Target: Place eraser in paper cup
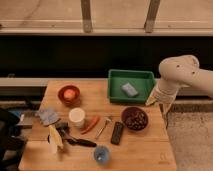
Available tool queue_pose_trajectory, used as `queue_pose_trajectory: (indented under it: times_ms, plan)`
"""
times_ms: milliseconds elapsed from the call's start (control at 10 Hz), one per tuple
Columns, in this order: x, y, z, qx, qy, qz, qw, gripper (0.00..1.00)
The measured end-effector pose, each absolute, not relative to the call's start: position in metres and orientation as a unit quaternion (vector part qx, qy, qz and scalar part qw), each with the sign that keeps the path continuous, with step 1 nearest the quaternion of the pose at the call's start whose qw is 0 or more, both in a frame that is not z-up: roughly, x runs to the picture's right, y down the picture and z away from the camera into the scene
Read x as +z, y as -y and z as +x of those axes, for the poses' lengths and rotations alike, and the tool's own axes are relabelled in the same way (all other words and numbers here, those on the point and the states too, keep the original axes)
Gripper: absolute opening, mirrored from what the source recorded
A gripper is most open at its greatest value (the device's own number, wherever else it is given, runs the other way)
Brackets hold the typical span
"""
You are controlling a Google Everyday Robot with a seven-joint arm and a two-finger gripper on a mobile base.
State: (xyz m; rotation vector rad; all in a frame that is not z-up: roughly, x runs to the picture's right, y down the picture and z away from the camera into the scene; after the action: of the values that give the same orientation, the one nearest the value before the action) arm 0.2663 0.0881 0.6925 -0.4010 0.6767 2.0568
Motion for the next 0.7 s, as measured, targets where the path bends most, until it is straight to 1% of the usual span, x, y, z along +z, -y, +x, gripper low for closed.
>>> queue_pose_trajectory:
  times_ms: [700]
  plan:
    - [0.6908, -0.0881, 0.2657, 0.832, -0.270, -0.160, 0.458, 0.62]
